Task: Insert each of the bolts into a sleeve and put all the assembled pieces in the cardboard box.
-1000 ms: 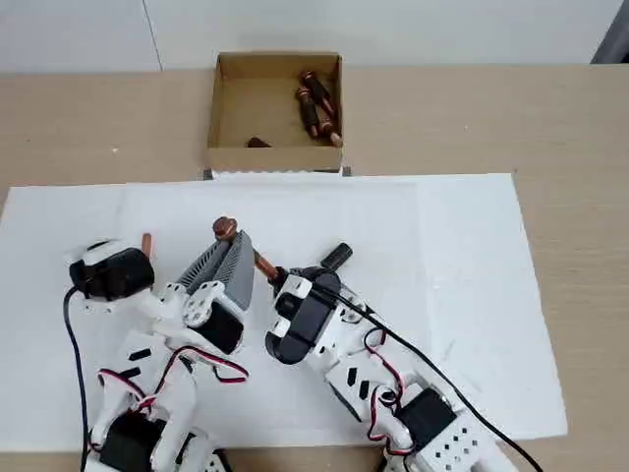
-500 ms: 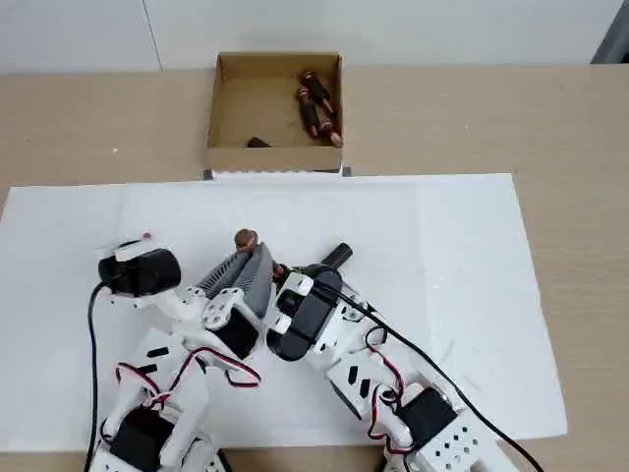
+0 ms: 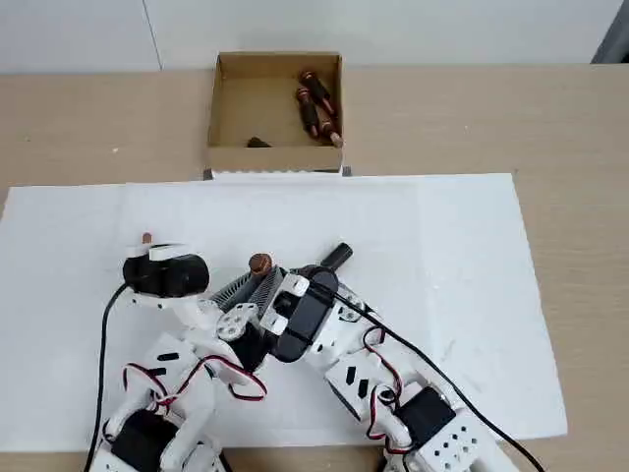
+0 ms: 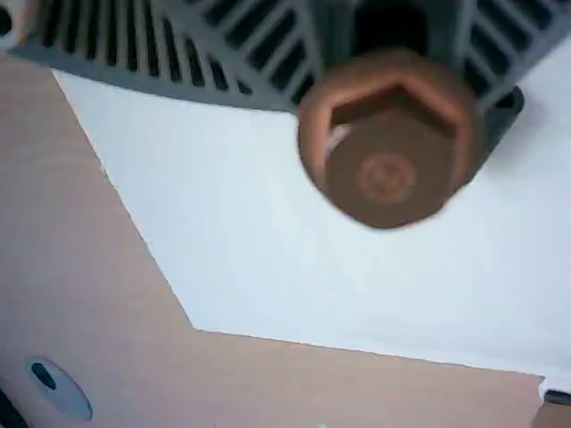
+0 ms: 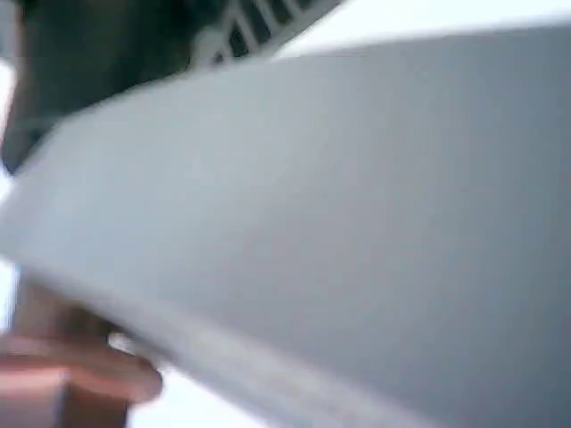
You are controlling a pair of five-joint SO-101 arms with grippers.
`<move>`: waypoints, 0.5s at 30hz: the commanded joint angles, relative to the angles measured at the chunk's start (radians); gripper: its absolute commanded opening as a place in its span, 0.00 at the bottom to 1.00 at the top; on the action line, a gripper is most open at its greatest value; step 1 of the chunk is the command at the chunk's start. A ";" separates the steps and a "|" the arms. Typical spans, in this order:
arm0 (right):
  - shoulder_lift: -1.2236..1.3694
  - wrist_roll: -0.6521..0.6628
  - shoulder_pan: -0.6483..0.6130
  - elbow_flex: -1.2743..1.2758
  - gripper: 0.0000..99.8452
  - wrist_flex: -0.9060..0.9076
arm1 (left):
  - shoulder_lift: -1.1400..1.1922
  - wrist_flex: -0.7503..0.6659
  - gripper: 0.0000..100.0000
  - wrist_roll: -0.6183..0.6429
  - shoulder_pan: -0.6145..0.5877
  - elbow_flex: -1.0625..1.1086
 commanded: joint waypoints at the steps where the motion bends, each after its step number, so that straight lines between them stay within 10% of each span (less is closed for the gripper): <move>1: -0.015 0.008 -0.002 -0.077 0.00 -0.028 | 0.000 0.032 0.16 -0.028 0.006 0.021; 15: -0.015 0.008 0.045 -0.074 0.00 -0.027 | 0.003 0.034 0.22 -0.084 0.005 -0.054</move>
